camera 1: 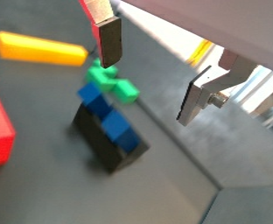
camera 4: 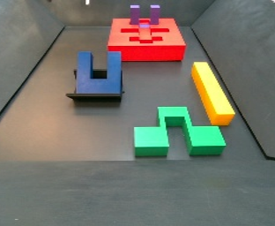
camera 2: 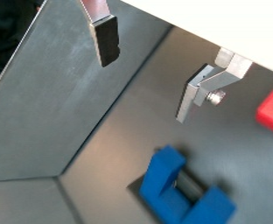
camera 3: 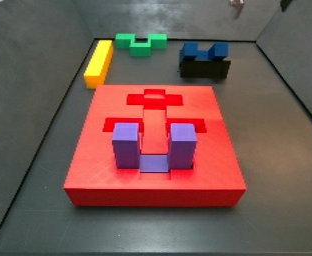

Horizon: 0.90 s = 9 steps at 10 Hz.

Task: Pick up the blue object. Move up. Place the blue object on the fixture. Regrasp the blue object. Move to above the board. Insert the blue object.
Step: Regrasp the blue object.

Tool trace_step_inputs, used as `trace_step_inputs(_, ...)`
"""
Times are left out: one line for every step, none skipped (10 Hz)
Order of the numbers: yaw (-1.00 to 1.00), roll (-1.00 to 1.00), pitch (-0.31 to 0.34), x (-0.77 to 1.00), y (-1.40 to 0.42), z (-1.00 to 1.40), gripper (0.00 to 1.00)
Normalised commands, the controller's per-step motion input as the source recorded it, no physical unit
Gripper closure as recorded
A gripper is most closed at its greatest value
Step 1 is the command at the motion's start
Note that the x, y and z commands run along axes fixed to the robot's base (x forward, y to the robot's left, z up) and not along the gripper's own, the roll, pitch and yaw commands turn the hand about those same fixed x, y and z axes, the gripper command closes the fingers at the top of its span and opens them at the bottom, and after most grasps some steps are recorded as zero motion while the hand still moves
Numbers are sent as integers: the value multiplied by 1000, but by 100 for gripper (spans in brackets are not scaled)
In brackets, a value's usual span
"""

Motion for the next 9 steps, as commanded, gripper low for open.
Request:
trace_step_inputs(-354, 1000, 329, -369, -137, 109, 0)
trace_step_inputs(-277, 1000, 257, -237, -297, 0, 0)
trace_step_inputs(171, 374, 0, 11, -183, -534, 0)
trace_step_inputs(354, 0, 74, 480, 349, -689, 0)
trace_step_inputs(183, 0, 151, 263, 374, -606, 0)
trace_step_inputs(174, 66, 191, 206, 440, -406, 0)
trace_step_inputs(223, 109, 189, 223, 409, -369, 0)
trace_step_inputs(246, 120, 163, 203, 317, -420, 0)
trace_step_inputs(231, 311, 209, 17, 231, -520, 0)
